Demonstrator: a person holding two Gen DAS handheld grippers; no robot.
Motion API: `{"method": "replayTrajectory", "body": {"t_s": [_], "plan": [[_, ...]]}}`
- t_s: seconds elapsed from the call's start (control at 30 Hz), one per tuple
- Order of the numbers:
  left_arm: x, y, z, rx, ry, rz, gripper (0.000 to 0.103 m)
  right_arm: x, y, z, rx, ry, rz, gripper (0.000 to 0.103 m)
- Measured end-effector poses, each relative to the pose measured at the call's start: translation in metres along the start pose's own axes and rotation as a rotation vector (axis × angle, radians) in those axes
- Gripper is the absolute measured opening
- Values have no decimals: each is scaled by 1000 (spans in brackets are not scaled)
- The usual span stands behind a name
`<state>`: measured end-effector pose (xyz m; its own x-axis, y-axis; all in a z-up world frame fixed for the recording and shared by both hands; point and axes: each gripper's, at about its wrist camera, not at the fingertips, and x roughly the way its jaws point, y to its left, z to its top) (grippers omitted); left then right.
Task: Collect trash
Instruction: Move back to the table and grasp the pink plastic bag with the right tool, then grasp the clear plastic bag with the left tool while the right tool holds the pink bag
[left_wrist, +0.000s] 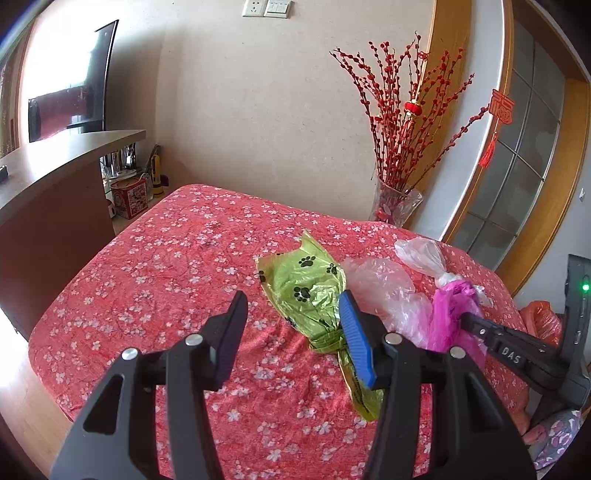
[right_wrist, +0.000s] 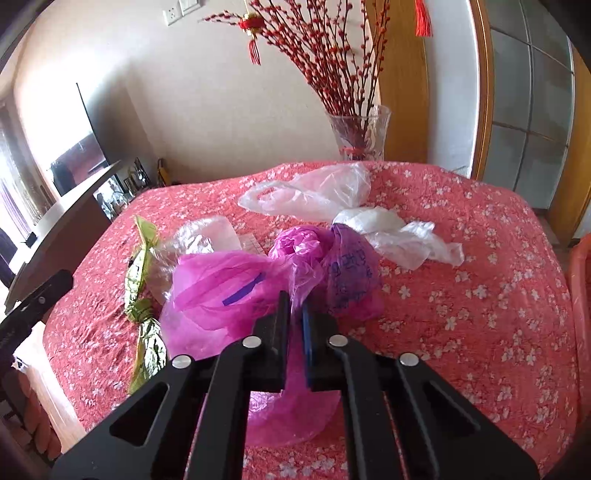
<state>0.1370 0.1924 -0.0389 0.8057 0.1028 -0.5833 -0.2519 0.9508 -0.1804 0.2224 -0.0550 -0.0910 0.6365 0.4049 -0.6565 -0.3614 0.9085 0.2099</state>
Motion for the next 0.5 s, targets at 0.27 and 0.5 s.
{"method": "replayTrajectory", "body": {"t_s": [0.27,0.5], "plan": [[3,-8,-1,8,12,-13,51,-36,-15,4,-8,-82,-12,4],[5,-23,0,38,16,-37,51,-65,-54,6,31,-154,-114,4]]}}
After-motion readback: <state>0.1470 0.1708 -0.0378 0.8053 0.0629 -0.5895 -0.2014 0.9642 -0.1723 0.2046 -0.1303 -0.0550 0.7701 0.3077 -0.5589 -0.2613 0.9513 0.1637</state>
